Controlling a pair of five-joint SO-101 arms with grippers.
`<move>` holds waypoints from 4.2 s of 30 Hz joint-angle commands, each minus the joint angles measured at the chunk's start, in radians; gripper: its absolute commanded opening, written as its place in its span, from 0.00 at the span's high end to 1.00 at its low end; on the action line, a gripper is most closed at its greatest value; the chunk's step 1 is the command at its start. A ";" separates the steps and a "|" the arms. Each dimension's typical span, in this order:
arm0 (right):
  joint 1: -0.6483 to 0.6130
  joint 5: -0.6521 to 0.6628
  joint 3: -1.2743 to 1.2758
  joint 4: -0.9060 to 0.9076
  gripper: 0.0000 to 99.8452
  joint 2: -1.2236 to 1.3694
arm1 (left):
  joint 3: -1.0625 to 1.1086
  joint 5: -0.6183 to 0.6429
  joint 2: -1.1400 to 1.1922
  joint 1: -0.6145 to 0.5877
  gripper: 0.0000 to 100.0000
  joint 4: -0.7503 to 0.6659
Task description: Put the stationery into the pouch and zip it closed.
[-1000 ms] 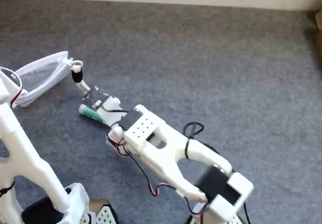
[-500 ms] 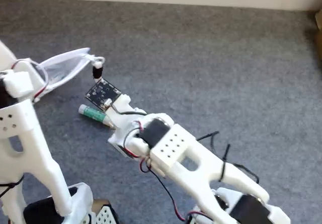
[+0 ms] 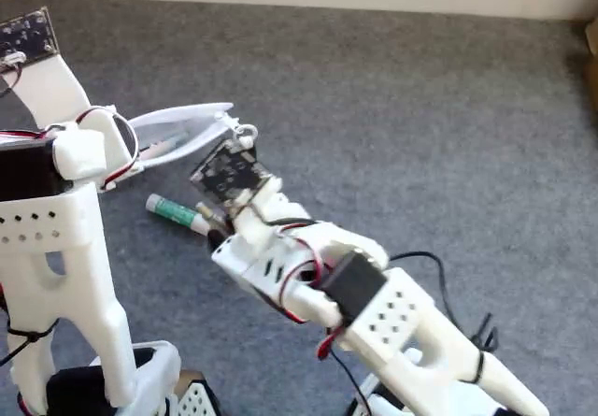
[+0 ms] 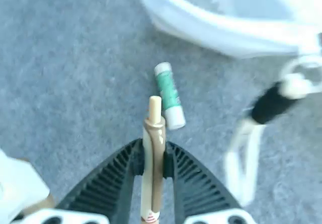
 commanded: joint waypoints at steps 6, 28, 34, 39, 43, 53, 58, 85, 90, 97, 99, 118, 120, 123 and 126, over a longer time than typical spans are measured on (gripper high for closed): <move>0.099 -0.063 -0.002 -0.097 0.99 -0.137 | -0.022 0.011 -0.021 0.021 0.99 -0.002; 0.203 -0.367 -0.002 -0.627 0.99 -0.173 | 0.033 0.003 -0.019 0.018 0.99 -0.005; 0.203 -0.367 -0.002 -0.800 0.99 -0.163 | 0.042 0.003 -0.015 0.016 0.99 -0.005; 0.203 -0.361 0.062 -0.998 0.99 -0.163 | 0.042 0.003 -0.015 0.016 0.99 -0.005; 0.203 -0.358 0.165 -1.178 0.99 -0.162 | 0.042 0.002 -0.015 0.016 0.99 -0.005; 0.205 -0.356 0.243 -1.270 0.99 -0.130 | 0.042 0.002 -0.013 0.016 0.99 -0.005; 0.236 -0.356 0.228 -1.337 0.99 0.002 | 0.041 0.002 -0.016 -0.025 0.99 -0.005; 0.275 -0.359 0.119 -1.509 0.99 0.142 | 0.042 0.002 -0.015 -0.047 0.99 -0.005; 0.236 -0.359 0.074 -1.509 0.99 0.163 | 0.042 0.002 -0.015 -0.047 0.99 -0.005; 0.232 -0.359 -0.050 -1.509 0.99 0.297 | 0.042 0.002 -0.015 -0.047 0.99 -0.005; 0.231 -0.359 -0.062 -1.509 0.99 0.332 | 0.042 0.002 -0.015 -0.047 0.99 -0.005; 0.051 0.035 0.280 -1.822 0.99 0.401 | 0.042 0.002 -0.013 -0.047 0.99 -0.005; 0.039 0.072 0.315 -1.822 0.99 0.395 | 0.042 0.002 -0.013 -0.047 0.99 -0.005; 0.039 0.138 0.354 -1.822 0.99 0.395 | 0.042 0.002 -0.013 -0.047 0.99 -0.005; 0.039 0.161 0.381 -1.821 0.99 0.395 | 0.042 0.002 -0.013 -0.047 0.99 -0.006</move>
